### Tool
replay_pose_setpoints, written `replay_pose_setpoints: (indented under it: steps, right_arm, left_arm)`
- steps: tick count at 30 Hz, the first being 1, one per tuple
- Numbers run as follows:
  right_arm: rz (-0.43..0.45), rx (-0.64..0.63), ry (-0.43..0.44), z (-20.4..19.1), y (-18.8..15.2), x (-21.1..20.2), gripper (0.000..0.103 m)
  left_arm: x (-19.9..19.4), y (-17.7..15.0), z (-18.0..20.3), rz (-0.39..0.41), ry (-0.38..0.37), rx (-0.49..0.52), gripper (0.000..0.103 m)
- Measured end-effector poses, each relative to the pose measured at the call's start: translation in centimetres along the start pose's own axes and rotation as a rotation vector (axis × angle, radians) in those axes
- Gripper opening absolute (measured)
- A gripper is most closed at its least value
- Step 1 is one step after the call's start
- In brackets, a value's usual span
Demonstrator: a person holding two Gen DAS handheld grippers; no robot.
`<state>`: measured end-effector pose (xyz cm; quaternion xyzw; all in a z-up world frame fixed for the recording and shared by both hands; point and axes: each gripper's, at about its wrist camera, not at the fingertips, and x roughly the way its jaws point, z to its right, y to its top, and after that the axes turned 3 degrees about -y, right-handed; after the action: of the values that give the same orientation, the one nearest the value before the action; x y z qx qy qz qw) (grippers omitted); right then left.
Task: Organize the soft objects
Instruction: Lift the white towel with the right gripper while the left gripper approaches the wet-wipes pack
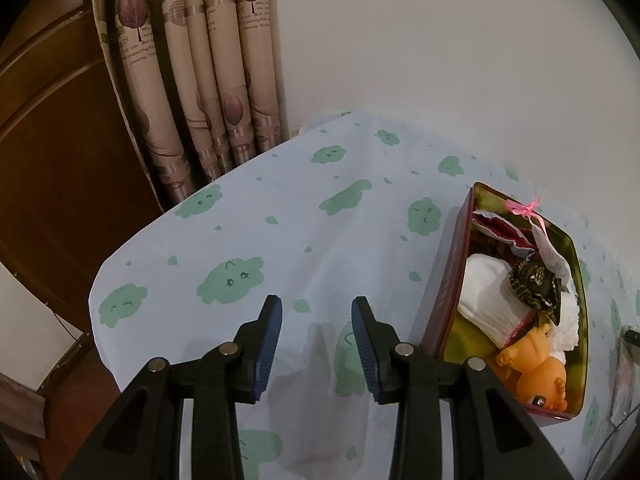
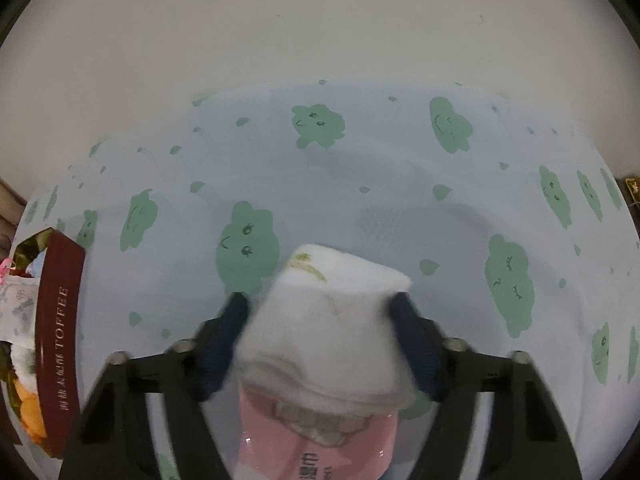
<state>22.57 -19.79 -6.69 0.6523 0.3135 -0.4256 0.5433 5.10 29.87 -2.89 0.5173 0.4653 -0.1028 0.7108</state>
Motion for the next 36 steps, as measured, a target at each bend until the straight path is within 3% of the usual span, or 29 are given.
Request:
replay_pose_setpoints:
  steps: [4,6,9,17,24,27,30,31,32,33,36]
  right_arm:
    - [0.034,-0.015,0.049,1.3,-0.2,-1.1,0.032]
    - [0.054,-0.047,0.032,1.5,-0.4,-1.8,0.024]
    - [0.069,-0.073,0.036,2.1,-1.0,-2.7,0.023]
    - [0.160,-0.174,-0.062,5.1,-3.8,-5.2,0.022]
    - [0.156,-0.153,-0.122,10.2,-6.1,-5.0,0.023]
    - [0.173,-0.158,-0.158,11.8,-6.9,-5.2,0.023]
    - [0.185,-0.163,-0.190,13.1,-7.6,-5.2,0.023]
    - [0.189,-0.159,-0.200,13.6,-7.8,-5.1,0.023]
    - [0.191,-0.153,-0.203,13.8,-7.9,-5.0,0.024]
    - [0.186,-0.140,-0.192,14.3,-8.1,-4.8,0.025]
    - [0.189,-0.117,-0.163,14.8,-8.7,-4.2,0.028]
  left_arm:
    - [0.0,0.0,0.0,-0.004,0.001,0.000,0.037]
    - [0.1,0.0,0.0,0.001,0.006,0.005,0.037]
    - [0.1,0.0,0.2,0.004,0.009,0.016,0.037]
    - [-0.7,-0.2,1.1,0.032,0.016,0.050,0.037]
    - [-1.9,-0.7,4.0,0.015,-0.055,0.116,0.037]
    - [-2.9,-1.1,6.4,0.010,-0.109,0.175,0.037]
    - [-4.0,-1.5,9.8,-0.001,-0.240,0.237,0.037]
    - [-4.5,-1.8,11.4,-0.016,-0.314,0.259,0.042]
    - [-4.6,-2.1,12.6,-0.036,-0.360,0.276,0.060]
    - [-4.8,-2.3,13.9,-0.057,-0.415,0.296,0.066]
    - [-6.0,-3.6,18.4,-0.069,-0.533,0.372,0.067]
